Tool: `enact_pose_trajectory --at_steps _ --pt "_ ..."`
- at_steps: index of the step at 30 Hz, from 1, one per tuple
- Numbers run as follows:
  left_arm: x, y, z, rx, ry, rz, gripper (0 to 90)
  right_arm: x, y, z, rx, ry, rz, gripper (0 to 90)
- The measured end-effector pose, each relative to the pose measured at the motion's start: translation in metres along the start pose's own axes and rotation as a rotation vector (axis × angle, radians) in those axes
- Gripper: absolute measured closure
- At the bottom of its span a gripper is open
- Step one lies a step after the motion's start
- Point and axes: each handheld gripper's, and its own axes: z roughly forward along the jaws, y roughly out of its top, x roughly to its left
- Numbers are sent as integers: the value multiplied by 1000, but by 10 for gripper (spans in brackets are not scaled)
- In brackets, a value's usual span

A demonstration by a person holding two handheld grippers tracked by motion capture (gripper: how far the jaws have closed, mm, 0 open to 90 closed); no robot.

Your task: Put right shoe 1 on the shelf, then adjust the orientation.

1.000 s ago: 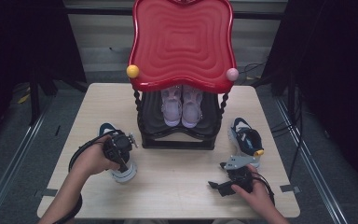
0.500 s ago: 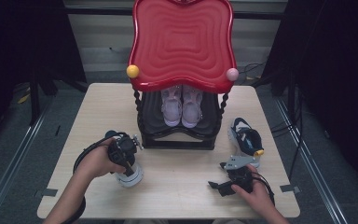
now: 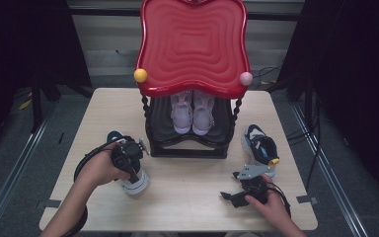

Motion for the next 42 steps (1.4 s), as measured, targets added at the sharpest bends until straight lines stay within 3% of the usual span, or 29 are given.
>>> enact_pose_trajectory --at_steps 7,16,20,21,22,23,28,32,37,38,42 --pt "-4 -2 -15 -30 -4 3 744 0 0 0 -1 0 2 132" --pt "-8 -2 -39 -33 3 20 743 0 0 0 -3 -2 -1 131" --pt "-9 0 -53 -15 20 55 743 0 0 0 -1 -1 2 130" --pt "-11 0 -55 -37 17 33 743 0 0 0 -2 -1 1 130" --pt "-10 0 -59 -26 19 48 743 0 0 0 -2 -1 0 130" --pt "-12 0 -62 -39 18 36 743 0 0 0 -4 -5 -3 130" --pt "-14 3 -78 -38 35 53 742 0 0 0 -2 -1 -1 130" --pt "-17 4 -90 -62 32 45 741 0 0 0 -3 -4 -3 130" --pt "-20 6 -105 -65 47 49 740 0 0 0 1 -1 0 130" --pt "-18 6 -108 -48 52 73 741 0 0 0 -2 -4 -4 130" --pt "-19 7 -117 -57 65 65 740 0 0 0 -2 -5 -4 130"
